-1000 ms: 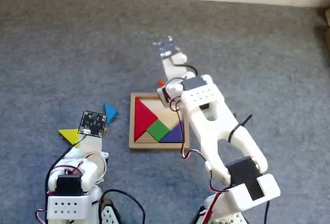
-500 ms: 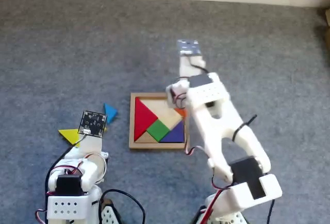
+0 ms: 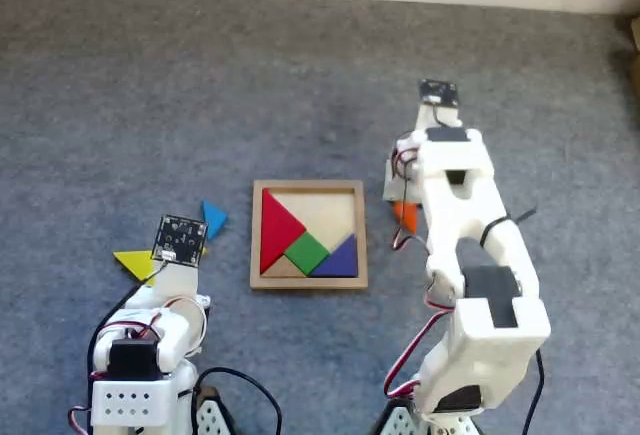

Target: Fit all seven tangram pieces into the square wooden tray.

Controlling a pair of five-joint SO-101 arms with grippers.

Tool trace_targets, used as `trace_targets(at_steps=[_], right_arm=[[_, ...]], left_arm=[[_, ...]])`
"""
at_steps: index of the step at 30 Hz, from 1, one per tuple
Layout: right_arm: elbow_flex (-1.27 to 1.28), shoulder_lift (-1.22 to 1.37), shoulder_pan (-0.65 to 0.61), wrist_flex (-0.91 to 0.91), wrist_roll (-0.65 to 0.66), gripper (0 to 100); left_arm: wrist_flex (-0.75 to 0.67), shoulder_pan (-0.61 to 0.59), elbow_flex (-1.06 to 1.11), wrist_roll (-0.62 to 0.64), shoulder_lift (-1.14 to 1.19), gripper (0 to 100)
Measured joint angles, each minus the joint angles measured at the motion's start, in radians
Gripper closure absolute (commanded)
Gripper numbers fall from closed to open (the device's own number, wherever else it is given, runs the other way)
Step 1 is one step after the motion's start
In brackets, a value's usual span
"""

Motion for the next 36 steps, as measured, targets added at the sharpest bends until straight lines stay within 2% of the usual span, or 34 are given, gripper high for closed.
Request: trace_targets(at_steps=[7, 18, 27, 36], right_arm=[[-0.117, 0.012, -0.003, 0.186, 0.005, 83.4], [-0.123, 0.012, 0.029, 0.161, 0.005, 83.5], [-0.153, 0.17, 0.026, 0.126, 0.005, 83.5], [-0.215, 0.216, -0.057, 0.21, 0.005, 83.5]], left_arm=[[0.0, 0.0, 0.0, 0.0, 0.0, 99], [0.0, 0.0, 0.0, 0.0, 0.0, 99], [0.0, 0.0, 0.0, 0.0, 0.0, 99], [0.0, 0.0, 0.0, 0.0, 0.0, 99]])
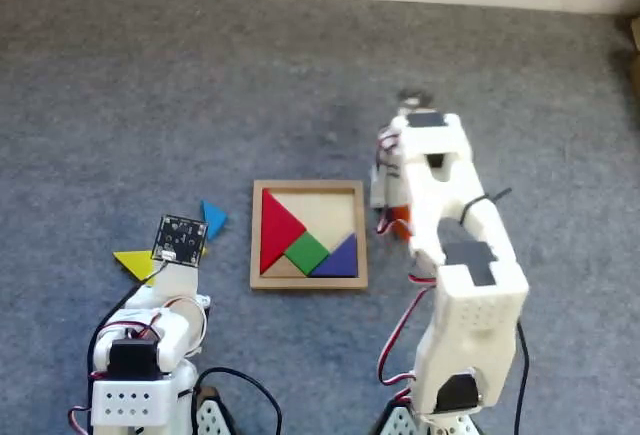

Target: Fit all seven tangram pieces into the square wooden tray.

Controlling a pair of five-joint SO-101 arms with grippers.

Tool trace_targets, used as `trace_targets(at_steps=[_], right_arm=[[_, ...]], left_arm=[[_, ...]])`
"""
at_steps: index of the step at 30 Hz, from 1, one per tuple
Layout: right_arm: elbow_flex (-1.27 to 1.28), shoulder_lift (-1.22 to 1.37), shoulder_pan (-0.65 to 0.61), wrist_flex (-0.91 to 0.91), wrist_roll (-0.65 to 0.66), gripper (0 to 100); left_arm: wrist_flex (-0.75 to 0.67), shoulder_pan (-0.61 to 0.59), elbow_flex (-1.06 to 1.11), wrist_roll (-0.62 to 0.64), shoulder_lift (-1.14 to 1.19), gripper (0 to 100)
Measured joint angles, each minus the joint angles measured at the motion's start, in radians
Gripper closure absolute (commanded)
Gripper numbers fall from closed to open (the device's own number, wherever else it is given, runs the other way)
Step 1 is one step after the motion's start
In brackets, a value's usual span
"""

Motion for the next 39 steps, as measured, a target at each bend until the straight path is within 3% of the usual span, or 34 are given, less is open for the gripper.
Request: trace_targets(at_steps=[5, 9, 18, 24, 32, 39], right_arm=[[0.0, 0.008, -0.014, 0.005, 0.002, 85.8], [0.0, 0.008, -0.014, 0.006, 0.002, 99.7], [0.0, 0.0, -0.012, 0.057, 0.002, 99.3], [0.023, -0.176, -0.018, 0.066, 0.002, 99.3], [0.144, -0.279, -0.172, 0.057, 0.002, 99.3], [0.181, -0.25, -0.178, -0.008, 0.002, 99.1]], left_arm=[[0.0, 0.0, 0.0, 0.0, 0.0, 99], [0.0, 0.0, 0.0, 0.0, 0.0, 99], [0.0, 0.0, 0.0, 0.0, 0.0, 99], [0.0, 0.0, 0.0, 0.0, 0.0, 99], [0.0, 0.0, 0.0, 0.0, 0.0, 99], [0.0, 0.0, 0.0, 0.0, 0.0, 99]])
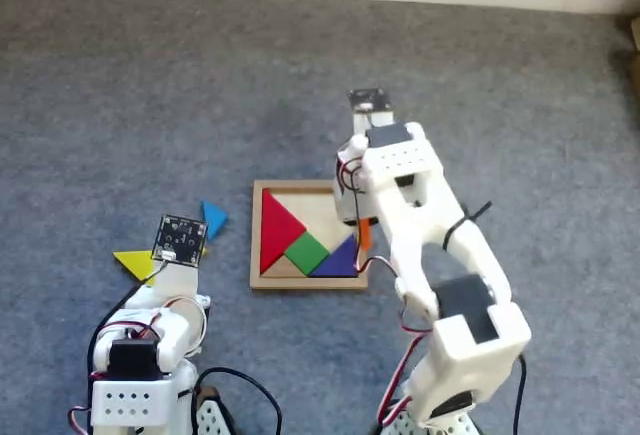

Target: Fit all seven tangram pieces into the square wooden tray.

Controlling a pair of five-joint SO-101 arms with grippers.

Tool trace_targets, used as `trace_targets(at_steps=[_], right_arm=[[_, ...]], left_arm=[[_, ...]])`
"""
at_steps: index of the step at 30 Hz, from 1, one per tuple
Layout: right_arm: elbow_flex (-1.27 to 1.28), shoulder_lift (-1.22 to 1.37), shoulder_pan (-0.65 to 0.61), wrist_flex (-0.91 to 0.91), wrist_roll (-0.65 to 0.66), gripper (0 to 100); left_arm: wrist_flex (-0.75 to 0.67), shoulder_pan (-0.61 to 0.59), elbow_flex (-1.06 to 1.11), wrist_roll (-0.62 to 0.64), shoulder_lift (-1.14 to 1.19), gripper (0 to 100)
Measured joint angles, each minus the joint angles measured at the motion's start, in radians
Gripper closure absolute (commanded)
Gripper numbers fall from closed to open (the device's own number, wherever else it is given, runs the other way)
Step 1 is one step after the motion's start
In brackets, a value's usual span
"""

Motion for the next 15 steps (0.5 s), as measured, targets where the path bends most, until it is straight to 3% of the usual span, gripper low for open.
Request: trace_targets(at_steps=[7, 15], right_arm=[[0.0, 0.04, 0.0, 0.002, 0.0, 89.5], [0.0, 0.04, -0.014, 0.029, 0.0, 89.2]], left_arm=[[0.0, 0.0, 0.0, 0.0, 0.0, 99], [0.0, 0.0, 0.0, 0.0, 0.0, 99]])
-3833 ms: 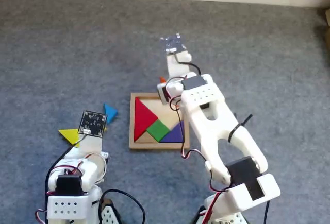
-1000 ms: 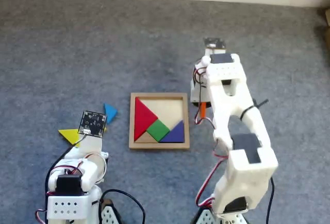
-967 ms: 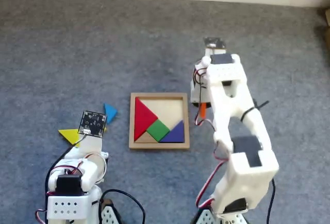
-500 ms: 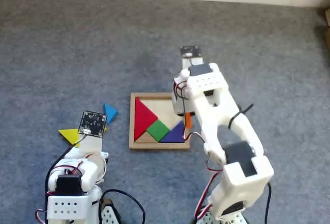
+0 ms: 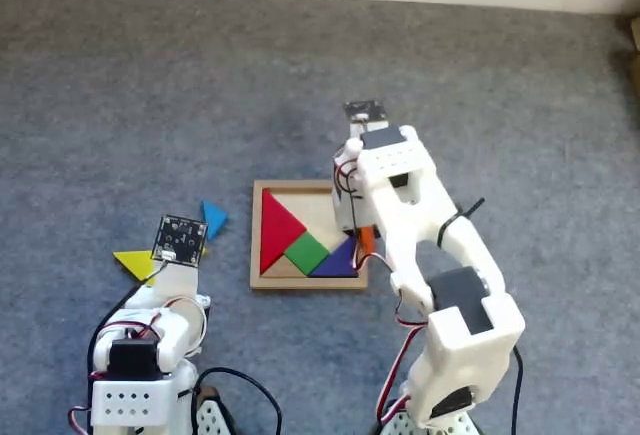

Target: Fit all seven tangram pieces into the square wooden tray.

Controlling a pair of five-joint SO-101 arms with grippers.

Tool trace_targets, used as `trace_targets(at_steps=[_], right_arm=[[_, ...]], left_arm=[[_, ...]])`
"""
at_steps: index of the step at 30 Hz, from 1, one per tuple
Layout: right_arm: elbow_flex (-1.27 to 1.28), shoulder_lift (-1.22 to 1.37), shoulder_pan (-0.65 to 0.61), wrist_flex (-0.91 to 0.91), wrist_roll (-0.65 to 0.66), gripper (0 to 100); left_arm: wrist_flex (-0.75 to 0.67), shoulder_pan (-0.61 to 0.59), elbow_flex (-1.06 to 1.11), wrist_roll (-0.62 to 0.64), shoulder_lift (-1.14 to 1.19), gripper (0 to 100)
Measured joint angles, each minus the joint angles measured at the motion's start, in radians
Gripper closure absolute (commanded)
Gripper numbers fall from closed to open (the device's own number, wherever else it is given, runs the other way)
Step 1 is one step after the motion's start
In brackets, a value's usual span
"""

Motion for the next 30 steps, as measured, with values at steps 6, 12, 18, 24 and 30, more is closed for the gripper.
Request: trace_targets(at_steps=[6, 12, 18, 24, 30], right_arm=[[0.0, 0.0, -0.038, 0.035, 0.0, 89.2], [-0.003, 0.0, -0.066, 0.035, -0.006, 89.2], [-0.054, 0.0, -0.068, 0.089, -0.04, 89.2], [-0.077, 0.0, -0.069, 0.106, -0.043, 89.2], [-0.077, 0.0, -0.086, 0.106, -0.043, 89.2]], left_arm=[[0.0, 0.0, 0.0, 0.0, 0.0, 99], [0.0, 0.0, 0.0, 0.0, 0.0, 99], [0.0, 0.0, 0.0, 0.0, 0.0, 99], [0.0, 0.0, 0.0, 0.0, 0.0, 99], [0.0, 0.0, 0.0, 0.0, 0.0, 99]])
